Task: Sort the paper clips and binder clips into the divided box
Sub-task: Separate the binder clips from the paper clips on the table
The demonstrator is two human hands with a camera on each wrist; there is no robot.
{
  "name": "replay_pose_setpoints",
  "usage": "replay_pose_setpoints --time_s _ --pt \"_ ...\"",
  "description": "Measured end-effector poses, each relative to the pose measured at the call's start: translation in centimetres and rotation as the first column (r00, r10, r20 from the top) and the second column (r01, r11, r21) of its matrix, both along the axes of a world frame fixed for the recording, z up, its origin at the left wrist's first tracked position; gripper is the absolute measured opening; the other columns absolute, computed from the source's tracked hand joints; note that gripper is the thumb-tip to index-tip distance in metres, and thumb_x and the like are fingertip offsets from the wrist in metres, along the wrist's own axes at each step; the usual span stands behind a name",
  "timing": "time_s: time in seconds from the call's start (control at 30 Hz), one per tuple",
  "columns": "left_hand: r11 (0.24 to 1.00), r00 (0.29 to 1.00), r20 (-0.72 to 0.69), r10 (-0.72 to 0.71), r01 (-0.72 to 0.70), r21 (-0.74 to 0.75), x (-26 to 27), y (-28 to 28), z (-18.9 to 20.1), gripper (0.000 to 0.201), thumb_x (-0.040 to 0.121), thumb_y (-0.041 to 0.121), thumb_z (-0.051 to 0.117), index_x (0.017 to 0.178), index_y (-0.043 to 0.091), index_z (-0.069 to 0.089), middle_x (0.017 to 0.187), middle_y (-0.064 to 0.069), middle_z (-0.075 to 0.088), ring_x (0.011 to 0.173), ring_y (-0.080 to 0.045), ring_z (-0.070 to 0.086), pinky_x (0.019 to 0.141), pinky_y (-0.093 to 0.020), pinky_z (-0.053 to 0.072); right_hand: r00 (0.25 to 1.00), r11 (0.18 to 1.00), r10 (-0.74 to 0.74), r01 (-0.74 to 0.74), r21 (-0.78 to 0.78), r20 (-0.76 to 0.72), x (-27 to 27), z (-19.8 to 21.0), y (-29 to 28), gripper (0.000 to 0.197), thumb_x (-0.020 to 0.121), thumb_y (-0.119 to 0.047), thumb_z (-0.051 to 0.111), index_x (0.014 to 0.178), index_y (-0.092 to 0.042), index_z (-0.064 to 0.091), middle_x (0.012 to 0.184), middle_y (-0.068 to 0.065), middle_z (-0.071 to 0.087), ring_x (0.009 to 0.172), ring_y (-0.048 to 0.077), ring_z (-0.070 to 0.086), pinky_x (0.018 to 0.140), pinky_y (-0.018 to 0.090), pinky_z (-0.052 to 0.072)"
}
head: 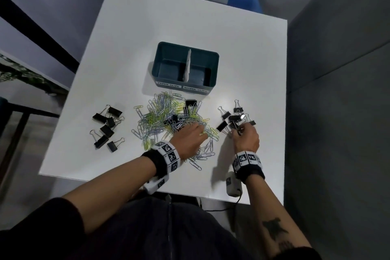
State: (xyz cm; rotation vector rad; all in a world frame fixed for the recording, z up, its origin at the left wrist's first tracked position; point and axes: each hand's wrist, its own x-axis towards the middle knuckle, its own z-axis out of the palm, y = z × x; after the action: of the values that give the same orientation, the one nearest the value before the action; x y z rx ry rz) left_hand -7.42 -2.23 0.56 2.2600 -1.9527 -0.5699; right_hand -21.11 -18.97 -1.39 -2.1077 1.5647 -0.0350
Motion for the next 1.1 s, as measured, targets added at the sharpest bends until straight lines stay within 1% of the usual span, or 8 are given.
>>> replay_pose_setpoints --time_s 0.2,0.3,0.43,0.53,0.67,0.83,1.0,1.1 --pt "0.997 0.999 -0.029 0.021 -0.023 -0.074 -0.5 -1.2 0.4 0.034 0.086 0.009 0.059 0.120 0.011 0.057 0.119 -0.009 0.057 0.106 -0.022 0.048 0.092 -0.038 0.045 0.996 1.000 -0.015 0.014 0.007 0.086 -0.4 0.2 -0.6 0.018 0.082 -0.016 0.066 0.099 -0.011 0.070 0.100 0.009 0.070 0.095 0.029 0.064 0.082 0.029 0.047" --pt "0.988 0.978 -0.161 0.132 -0.143 -0.064 -0.5 -2.2 1.1 0.035 0.091 0.013 0.053 0.125 0.013 0.053 0.124 -0.009 0.054 0.111 -0.021 0.047 0.098 -0.040 0.043 0.972 0.998 -0.063 0.060 0.021 0.226 -0.8 0.8 -0.3 0.011 0.080 -0.012 0.067 0.089 -0.013 0.073 0.089 0.005 0.072 0.085 0.023 0.066 0.085 0.026 0.049" --pt "0.950 0.854 -0.423 0.302 -0.307 0.058 -0.3 -3.9 2.5 0.057 0.094 0.031 0.051 0.145 0.023 0.028 0.131 -0.004 0.045 0.113 -0.018 0.050 0.095 -0.038 0.046 0.898 0.992 -0.087 0.041 0.116 0.432 -0.9 2.0 1.3 0.012 0.077 -0.007 0.072 0.079 -0.019 0.074 0.077 -0.004 0.072 0.074 0.012 0.067 0.084 0.034 0.056" --pt "0.949 0.763 -0.568 0.308 -0.291 0.123 0.3 -4.3 3.6 0.064 0.095 0.037 0.053 0.150 0.032 0.020 0.130 0.000 0.041 0.103 -0.015 0.054 0.086 -0.032 0.045 0.831 0.965 -0.119 -0.033 0.262 0.544 -0.7 2.8 2.4 0.022 0.075 -0.003 0.074 0.075 -0.025 0.074 0.076 -0.003 0.073 0.074 0.021 0.069 0.078 0.035 0.057" --pt "0.921 0.709 -0.601 0.370 -0.364 0.138 1.7 -4.0 3.5 0.037 0.092 0.023 0.062 0.128 0.023 0.055 0.115 -0.001 0.047 0.094 -0.014 0.053 0.082 -0.026 0.042 0.772 0.917 -0.197 -0.073 0.392 0.605 -0.4 3.0 3.6 0.021 0.074 0.000 0.077 0.079 -0.020 0.076 0.075 0.006 0.073 0.068 0.025 0.069 0.073 0.037 0.058" --pt "0.929 0.748 -0.551 0.370 -0.314 0.198 3.8 -2.4 2.3 0.007 0.085 0.028 0.070 0.087 0.023 0.066 0.092 0.005 0.058 0.086 -0.013 0.057 0.079 -0.033 0.049 0.736 0.868 -0.320 -0.026 0.496 0.597 0.0 2.4 5.6 0.015 0.075 0.004 0.075 0.082 -0.010 0.076 0.072 0.010 0.072 0.063 0.021 0.067 0.068 0.037 0.059" --pt "0.889 0.724 -0.518 0.456 -0.389 0.240 5.9 0.1 1.6 0.012 0.086 0.027 0.068 0.082 0.016 0.067 0.088 0.006 0.064 0.076 -0.016 0.062 0.068 -0.027 0.049 0.724 0.850 -0.405 0.073 0.523 0.558 0.1 1.4 6.2 0.014 0.079 0.003 0.073 0.081 -0.012 0.075 0.073 0.009 0.071 0.062 0.018 0.066 0.065 0.034 0.057" --pt "0.868 0.747 -0.446 0.493 -0.454 0.201 6.9 0.9 1.4 0.014 0.088 0.025 0.066 0.084 0.013 0.068 0.082 0.002 0.062 0.072 -0.010 0.058 0.060 -0.022 0.042 0.819 0.868 -0.249 -0.048 0.494 0.517 -0.1 0.4 6.6 0.010 0.076 -0.006 0.078 0.080 -0.015 0.075 0.082 0.005 0.074 0.074 0.020 0.069 0.075 0.040 0.060"
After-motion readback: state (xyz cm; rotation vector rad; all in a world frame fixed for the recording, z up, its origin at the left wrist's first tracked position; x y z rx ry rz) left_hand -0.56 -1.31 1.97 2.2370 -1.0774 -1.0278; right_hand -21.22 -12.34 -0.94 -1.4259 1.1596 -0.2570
